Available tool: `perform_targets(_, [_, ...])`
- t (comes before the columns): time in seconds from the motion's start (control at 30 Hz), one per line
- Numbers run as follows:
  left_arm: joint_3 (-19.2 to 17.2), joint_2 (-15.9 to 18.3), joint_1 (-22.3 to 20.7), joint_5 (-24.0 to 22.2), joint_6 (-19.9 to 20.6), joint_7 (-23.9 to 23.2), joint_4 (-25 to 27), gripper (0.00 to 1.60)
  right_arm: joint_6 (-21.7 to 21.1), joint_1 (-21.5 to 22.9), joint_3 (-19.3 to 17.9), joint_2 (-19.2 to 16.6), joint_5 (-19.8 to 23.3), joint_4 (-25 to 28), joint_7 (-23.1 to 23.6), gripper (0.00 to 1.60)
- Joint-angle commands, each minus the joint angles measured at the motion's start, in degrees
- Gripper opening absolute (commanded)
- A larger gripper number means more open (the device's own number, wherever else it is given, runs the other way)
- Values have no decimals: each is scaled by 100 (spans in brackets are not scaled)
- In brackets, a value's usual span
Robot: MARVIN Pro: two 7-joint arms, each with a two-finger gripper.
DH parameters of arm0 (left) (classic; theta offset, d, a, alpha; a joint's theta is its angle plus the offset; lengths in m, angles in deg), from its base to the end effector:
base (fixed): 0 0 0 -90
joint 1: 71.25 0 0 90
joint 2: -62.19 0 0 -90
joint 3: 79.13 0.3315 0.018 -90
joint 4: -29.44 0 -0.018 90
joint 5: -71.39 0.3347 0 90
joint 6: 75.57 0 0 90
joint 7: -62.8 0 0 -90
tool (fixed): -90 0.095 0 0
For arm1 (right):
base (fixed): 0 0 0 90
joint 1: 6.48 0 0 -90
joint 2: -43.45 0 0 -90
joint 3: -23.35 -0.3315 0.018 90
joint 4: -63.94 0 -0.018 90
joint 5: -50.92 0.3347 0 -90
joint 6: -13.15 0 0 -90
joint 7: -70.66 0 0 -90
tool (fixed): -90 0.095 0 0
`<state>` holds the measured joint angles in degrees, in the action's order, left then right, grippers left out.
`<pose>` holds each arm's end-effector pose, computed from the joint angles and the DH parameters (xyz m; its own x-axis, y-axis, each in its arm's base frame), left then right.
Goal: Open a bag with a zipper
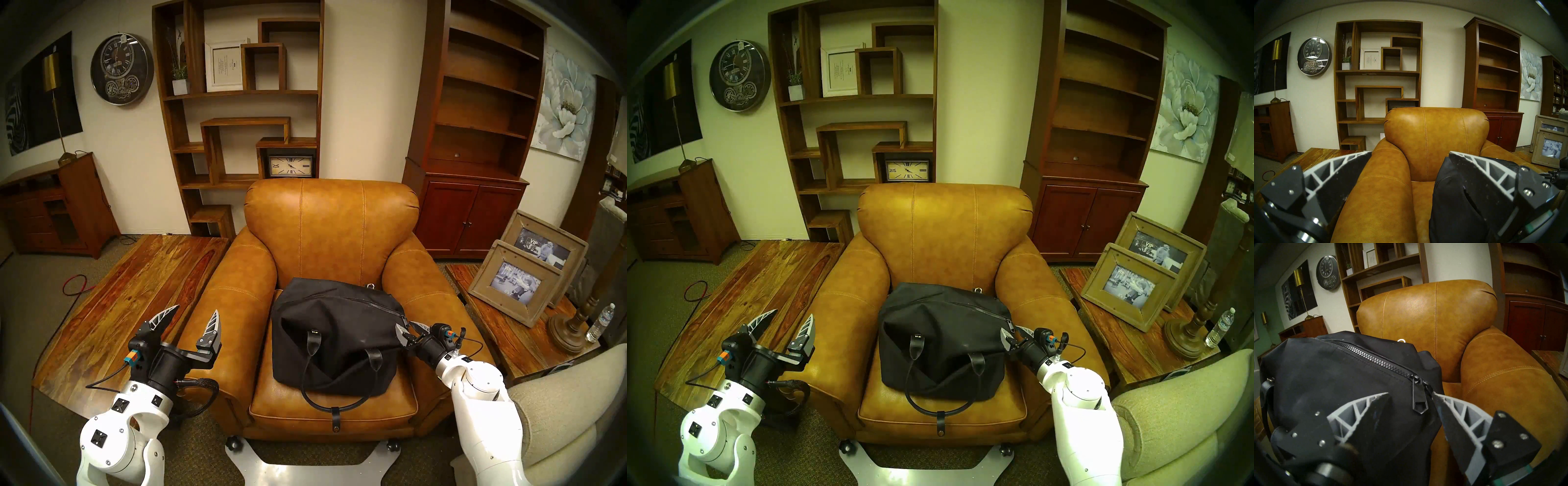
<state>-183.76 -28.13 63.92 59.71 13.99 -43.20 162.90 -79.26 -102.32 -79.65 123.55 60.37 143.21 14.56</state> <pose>0.1997 0.0598 -0.2683 0.0009 0.0283 0.9996 -0.0905 -0.9955 0.0282 0.3794 -0.1152 -0.4480 0.2812 -0.0421 0.9587 0.3094 -0.9417 -0.1321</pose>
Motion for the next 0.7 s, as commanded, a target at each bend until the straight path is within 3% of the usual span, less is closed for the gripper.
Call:
perform_targets(0.0, [5, 11, -4, 12, -15, -9, 117, 160, 105, 115, -9, 55, 81, -40, 28, 91])
perform_targets(0.6, [5, 11, -4, 12, -15, -9, 117, 160, 96, 179, -38, 117, 197, -103, 45, 68])
perform_targets(0.67, [5, 11, -4, 12, -15, -9, 117, 160, 103, 175, -42, 122, 195, -102, 40, 58])
